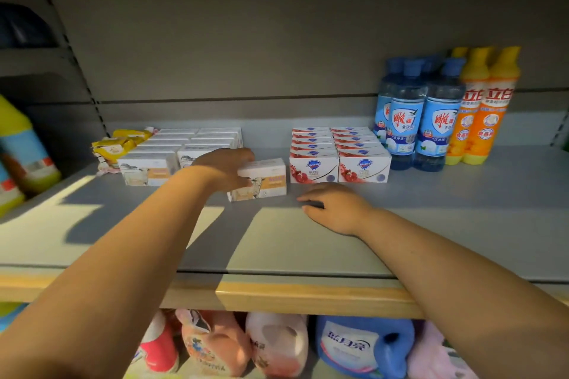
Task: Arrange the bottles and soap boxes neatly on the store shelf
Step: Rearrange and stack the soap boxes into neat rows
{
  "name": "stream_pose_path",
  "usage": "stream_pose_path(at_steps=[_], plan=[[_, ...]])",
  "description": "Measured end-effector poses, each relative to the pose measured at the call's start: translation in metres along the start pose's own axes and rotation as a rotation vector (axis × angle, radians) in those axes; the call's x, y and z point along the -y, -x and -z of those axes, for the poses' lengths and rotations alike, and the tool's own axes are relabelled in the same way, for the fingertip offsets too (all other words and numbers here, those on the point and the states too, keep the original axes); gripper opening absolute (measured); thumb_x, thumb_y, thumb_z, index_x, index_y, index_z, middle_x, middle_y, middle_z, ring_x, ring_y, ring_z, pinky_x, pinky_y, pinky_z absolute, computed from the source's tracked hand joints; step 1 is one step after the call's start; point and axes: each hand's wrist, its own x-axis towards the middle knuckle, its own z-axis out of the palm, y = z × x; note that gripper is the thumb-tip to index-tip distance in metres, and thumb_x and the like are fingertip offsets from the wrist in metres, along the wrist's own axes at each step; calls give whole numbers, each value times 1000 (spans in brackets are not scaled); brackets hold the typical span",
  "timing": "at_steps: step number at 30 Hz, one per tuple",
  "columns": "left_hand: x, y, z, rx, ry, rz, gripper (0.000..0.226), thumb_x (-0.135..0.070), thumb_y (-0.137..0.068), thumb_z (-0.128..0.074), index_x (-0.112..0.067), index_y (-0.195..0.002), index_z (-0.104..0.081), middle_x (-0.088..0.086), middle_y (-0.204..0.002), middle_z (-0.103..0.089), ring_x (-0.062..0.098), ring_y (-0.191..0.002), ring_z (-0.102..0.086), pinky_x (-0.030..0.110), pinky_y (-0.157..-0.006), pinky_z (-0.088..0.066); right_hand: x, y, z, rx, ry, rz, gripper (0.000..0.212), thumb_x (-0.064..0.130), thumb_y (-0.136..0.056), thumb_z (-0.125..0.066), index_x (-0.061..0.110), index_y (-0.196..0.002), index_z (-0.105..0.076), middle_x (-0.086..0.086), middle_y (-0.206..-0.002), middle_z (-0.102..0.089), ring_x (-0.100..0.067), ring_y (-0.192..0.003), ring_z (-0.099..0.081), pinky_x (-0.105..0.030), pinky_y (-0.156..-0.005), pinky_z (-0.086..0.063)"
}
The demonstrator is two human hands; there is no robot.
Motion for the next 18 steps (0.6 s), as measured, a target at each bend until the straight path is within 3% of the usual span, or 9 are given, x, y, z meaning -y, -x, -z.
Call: stream_pose_path(at_steps=[2, 5, 11, 18], plan=[[2, -9, -2, -14, -41, -8, 56, -40, -89, -59, -31, -141, -38, 3, -139, -49, 26, -124, -46, 34, -100, -38, 0, -1, 2, 12, 17, 0, 33, 31, -93, -49, 24, -123, -62, 5, -131, -56, -16, -118, -50, -21, -94, -36], [0, -24, -10, -93, -77, 37, 59, -41, -91, -57, -33, -145, -34, 9, -139, -46, 28, -127, -41, 37, -105, -37, 0, -4, 2, -13, 49, 19, 33, 30, -92, -51, 24, -122, -62, 6, -131, -56, -14, -117, -50, -17, -91, -33], [-16, -65, -20, -120, -148, 70, 56, -37, -88, -63, -23, -139, -44, 11, -126, -54, 29, -120, -47, 37, -98, -44, -4, -11, 2, 60, 19, 29, 35, 30, -92, -50, 28, -126, -57, 9, -136, -50, -12, -122, -45, -24, -102, -34], [-9, -124, -26, -104, -63, 72, 51, -32, -85, -67, -14, -129, -46, 12, -117, -57, 29, -107, -55, 35, -84, -46, -10, -17, -1, 50, -38, 33, 36, 33, -91, -52, 31, -127, -55, 15, -135, -49, -3, -122, -42, -13, -99, -28]])
